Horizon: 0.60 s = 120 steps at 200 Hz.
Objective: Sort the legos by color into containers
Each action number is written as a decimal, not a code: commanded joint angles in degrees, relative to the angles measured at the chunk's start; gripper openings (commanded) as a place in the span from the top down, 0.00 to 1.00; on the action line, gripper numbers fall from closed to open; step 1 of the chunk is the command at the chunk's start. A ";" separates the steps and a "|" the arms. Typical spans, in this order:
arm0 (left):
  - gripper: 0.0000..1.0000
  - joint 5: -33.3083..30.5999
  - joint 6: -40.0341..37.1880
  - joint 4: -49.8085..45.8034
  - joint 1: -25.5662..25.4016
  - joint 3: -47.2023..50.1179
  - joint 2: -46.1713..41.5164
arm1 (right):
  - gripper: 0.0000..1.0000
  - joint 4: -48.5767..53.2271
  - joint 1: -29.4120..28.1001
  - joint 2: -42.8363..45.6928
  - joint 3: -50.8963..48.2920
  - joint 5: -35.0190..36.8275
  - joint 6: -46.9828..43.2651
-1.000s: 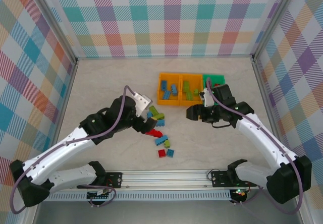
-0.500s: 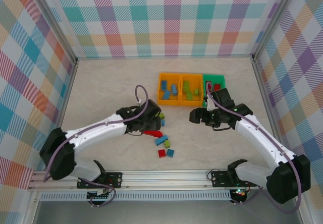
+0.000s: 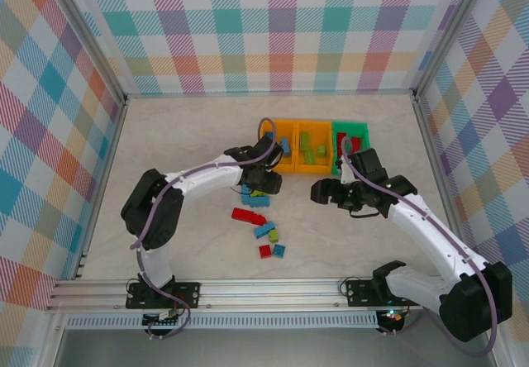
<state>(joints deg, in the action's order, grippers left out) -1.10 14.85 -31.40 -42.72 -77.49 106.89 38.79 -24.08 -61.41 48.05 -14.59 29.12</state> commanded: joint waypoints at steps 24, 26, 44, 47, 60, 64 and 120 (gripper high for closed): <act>0.51 -2.31 -9.65 -2.62 -0.47 -2.76 4.17 | 0.22 -0.37 -0.01 0.41 0.72 -1.52 0.92; 0.51 -2.58 -9.84 -2.79 -0.55 -2.86 4.44 | 0.22 -0.48 -0.01 0.41 0.79 -1.61 1.00; 0.50 -5.89 -11.17 -4.19 -1.15 -3.91 6.57 | 0.22 -0.98 -0.03 0.08 1.05 -2.86 1.37; 0.50 -6.32 -11.37 -4.20 -1.23 -3.95 6.77 | 0.22 -1.01 -0.02 0.06 1.11 -3.02 1.44; 0.49 -6.63 -11.77 -3.85 -1.57 -3.94 7.63 | 0.22 -0.99 -0.03 -0.11 1.42 -3.30 1.55; 0.49 -6.55 -11.84 -3.78 -1.54 -3.98 7.84 | 0.22 -0.87 -0.04 -0.12 1.57 -3.34 1.55; 0.63 -8.73 -11.16 -3.32 -2.02 -3.15 8.47 | 0.22 -0.38 -0.05 -0.02 2.00 -3.07 1.55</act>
<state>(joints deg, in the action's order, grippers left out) -7.22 3.97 -33.06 -44.23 -80.09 115.35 38.61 -24.08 -61.43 48.23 -16.56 29.78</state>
